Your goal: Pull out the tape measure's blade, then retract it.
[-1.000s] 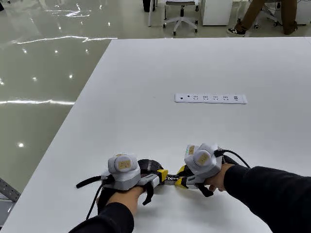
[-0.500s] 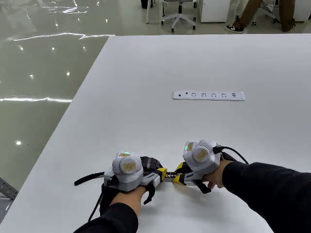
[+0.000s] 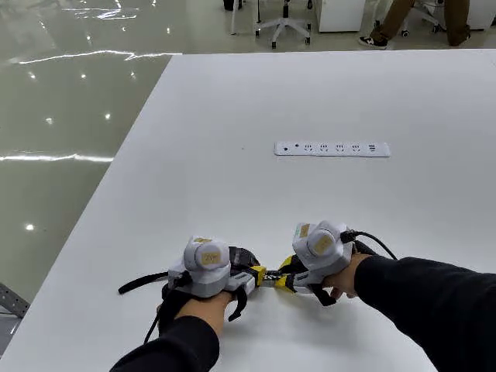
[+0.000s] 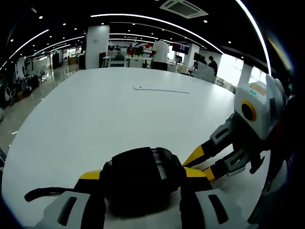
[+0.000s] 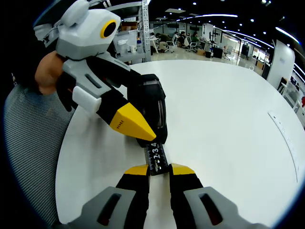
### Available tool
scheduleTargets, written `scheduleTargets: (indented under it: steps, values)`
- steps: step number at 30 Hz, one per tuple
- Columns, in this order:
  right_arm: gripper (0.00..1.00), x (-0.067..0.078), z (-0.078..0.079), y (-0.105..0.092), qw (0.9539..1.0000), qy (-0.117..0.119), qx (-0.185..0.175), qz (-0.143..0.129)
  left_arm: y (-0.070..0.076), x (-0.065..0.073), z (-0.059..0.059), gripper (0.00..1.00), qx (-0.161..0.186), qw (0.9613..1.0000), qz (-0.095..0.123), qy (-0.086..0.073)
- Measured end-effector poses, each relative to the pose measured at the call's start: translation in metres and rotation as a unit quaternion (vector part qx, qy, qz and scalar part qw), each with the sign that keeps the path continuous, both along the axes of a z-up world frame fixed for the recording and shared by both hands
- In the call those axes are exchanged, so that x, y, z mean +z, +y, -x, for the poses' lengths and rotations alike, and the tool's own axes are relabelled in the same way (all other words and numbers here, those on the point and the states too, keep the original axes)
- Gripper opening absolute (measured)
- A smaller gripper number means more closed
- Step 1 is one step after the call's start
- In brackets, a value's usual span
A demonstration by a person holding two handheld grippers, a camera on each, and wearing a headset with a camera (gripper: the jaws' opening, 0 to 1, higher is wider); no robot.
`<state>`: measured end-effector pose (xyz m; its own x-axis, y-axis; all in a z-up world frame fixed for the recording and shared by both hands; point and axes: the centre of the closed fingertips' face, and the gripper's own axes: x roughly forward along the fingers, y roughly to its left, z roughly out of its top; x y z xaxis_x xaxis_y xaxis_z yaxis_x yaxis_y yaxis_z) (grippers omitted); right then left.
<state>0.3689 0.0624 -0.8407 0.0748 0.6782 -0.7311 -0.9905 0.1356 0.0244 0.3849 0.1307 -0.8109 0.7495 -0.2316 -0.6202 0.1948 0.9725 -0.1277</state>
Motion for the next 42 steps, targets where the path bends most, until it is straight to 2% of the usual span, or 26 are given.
scheduleTargets:
  steps: [2, 8, 17, 42]
  values:
    - [0.11, 0.000, -0.001, 0.000, 0.9999, -0.010, 0.012, 0.003, 0.002, 0.000, 0.000, 0.59, 0.005, 0.9999, 0.010, 0.000]
    - [0.11, 0.002, -0.003, 0.001, 0.9999, -0.001, 0.010, -0.003, 0.002, 0.000, 0.000, 0.59, 0.005, 0.9998, 0.021, 0.004]
    - [0.11, 0.002, -0.001, 0.014, 0.9999, 0.002, 0.015, -0.005, 0.002, 0.001, 0.001, 0.58, -0.004, 0.9997, 0.025, 0.005]
    - [0.11, 0.000, 0.001, 0.031, 0.9994, -0.001, 0.034, 0.005, 0.003, 0.001, 0.002, 0.59, -0.006, 0.9994, 0.033, 0.007]
